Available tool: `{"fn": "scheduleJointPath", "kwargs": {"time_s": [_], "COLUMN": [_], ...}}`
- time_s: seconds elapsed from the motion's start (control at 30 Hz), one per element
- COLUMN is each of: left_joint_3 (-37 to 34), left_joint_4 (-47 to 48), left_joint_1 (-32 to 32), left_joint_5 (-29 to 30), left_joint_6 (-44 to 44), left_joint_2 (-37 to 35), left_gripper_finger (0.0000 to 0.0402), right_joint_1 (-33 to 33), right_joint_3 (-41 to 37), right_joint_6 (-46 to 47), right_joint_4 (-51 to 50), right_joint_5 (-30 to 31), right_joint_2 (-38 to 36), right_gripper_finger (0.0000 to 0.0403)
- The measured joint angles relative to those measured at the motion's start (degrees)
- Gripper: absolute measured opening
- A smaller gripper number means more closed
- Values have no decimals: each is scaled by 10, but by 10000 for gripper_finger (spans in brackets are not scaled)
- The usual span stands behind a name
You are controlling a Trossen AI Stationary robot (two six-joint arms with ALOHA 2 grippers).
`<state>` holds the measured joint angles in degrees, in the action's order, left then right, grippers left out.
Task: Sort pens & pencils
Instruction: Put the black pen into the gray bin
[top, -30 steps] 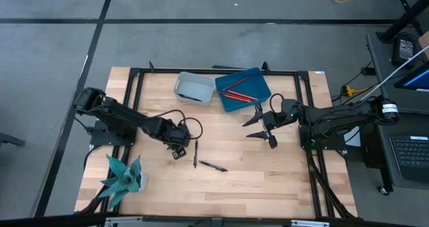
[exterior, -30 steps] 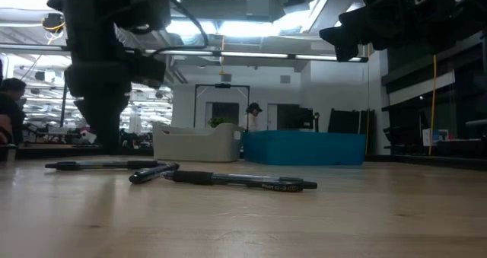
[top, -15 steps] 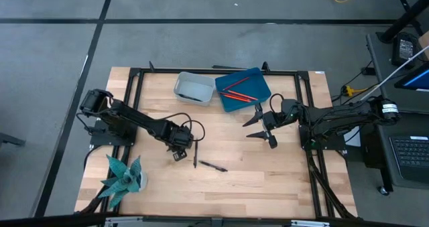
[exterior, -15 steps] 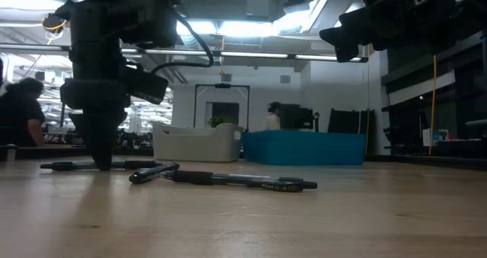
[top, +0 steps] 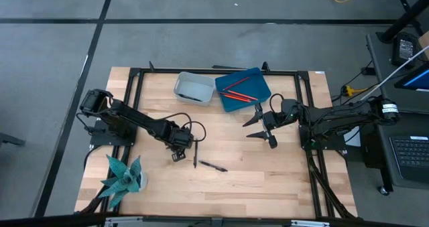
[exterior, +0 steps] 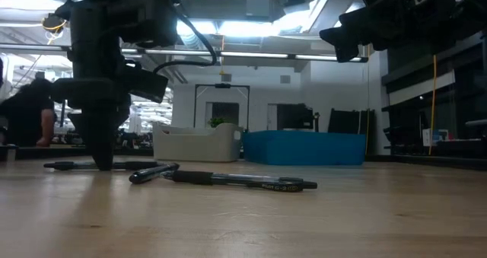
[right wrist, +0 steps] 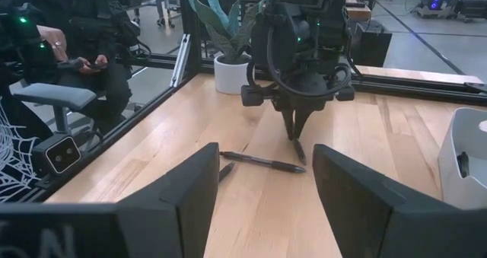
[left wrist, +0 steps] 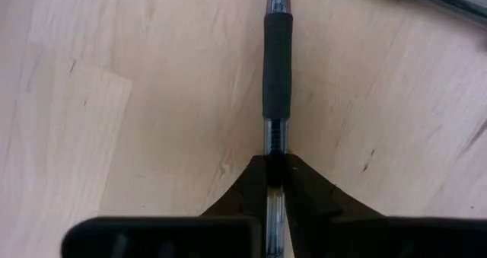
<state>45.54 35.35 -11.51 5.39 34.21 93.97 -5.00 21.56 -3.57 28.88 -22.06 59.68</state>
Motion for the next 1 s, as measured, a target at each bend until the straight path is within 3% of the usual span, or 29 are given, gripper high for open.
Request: {"fn": "scheduleJointPath", "kwargs": {"time_s": [0.43, 1.0], "left_joint_3": [-3, -6], "left_joint_4": [-3, 0], "left_joint_1": [-1, -5], "left_joint_5": [9, 47], "left_joint_6": [-44, -92], "left_joint_2": [-7, -126], "left_gripper_finger": [18, 18], "right_joint_1": [0, 0], "right_joint_3": [0, 0], "right_joint_6": [1, 1], "right_joint_4": [0, -6], "right_joint_5": [0, 0], "right_joint_2": [0, 0], "right_gripper_finger": [213, 213]}}
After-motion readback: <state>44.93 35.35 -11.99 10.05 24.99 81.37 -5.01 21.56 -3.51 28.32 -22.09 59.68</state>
